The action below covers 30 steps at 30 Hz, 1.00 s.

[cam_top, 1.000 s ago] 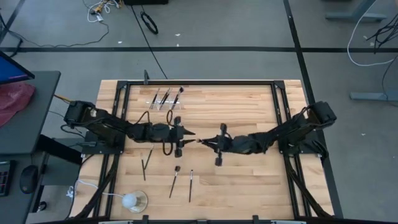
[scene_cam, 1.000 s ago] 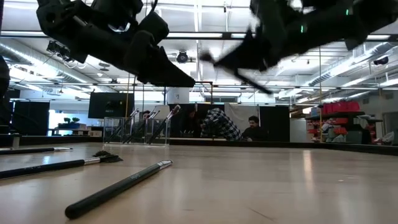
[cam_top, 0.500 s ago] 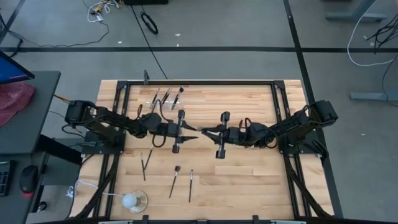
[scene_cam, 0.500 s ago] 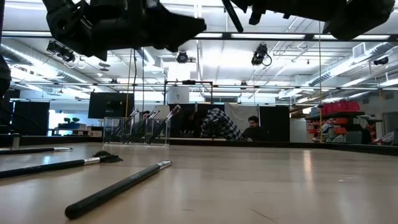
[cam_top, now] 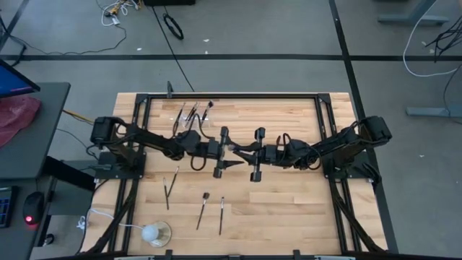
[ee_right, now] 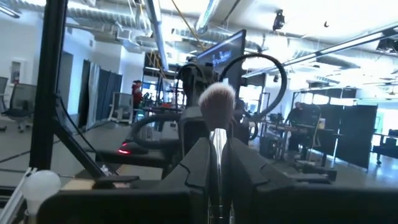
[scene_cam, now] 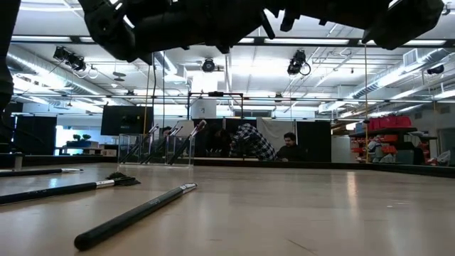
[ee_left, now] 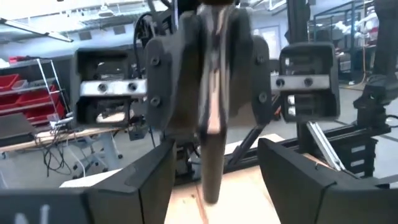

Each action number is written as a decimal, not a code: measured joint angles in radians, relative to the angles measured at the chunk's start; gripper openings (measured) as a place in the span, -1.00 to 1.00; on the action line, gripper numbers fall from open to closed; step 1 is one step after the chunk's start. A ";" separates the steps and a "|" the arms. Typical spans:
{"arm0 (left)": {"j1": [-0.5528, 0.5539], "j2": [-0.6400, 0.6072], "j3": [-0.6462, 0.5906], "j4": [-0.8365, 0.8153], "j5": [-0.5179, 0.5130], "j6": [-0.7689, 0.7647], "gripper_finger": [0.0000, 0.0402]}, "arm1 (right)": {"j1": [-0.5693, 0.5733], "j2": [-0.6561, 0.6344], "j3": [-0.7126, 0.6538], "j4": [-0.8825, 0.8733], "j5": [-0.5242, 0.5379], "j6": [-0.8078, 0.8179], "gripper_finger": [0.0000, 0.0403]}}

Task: Put items in baskets/containers
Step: Put the blush brush into the left section of the transparent organizer

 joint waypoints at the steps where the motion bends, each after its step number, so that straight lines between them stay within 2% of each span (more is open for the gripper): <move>1: -0.004 0.004 0.005 0.003 0.000 0.000 0.14 | 0.003 0.000 0.000 -0.004 0.001 0.000 -0.84; 7: -0.021 0.009 0.015 0.028 -0.002 0.000 -0.17 | 0.019 -0.001 0.002 -0.020 -0.003 0.000 -0.84; 14: -0.023 0.009 0.014 0.027 0.001 0.002 -0.75 | 0.021 -0.004 0.003 -0.053 0.004 0.015 -0.83; 19: -0.019 0.008 0.014 -0.027 -0.013 0.004 -0.75 | 0.021 -0.004 0.003 -0.115 0.005 0.056 -0.67; 23: -0.001 -0.017 0.016 -0.149 -0.058 -0.001 -0.75 | 0.019 -0.016 0.001 -0.176 0.022 0.087 -0.48; 28: 0.030 -0.118 0.018 -0.447 -0.177 0.001 -0.75 | 0.020 -0.124 0.001 -0.348 0.085 0.107 -0.21; 30: 0.050 -0.168 0.018 -0.575 -0.262 0.000 -0.75 | 0.026 -0.175 0.001 -0.409 0.083 0.108 -0.12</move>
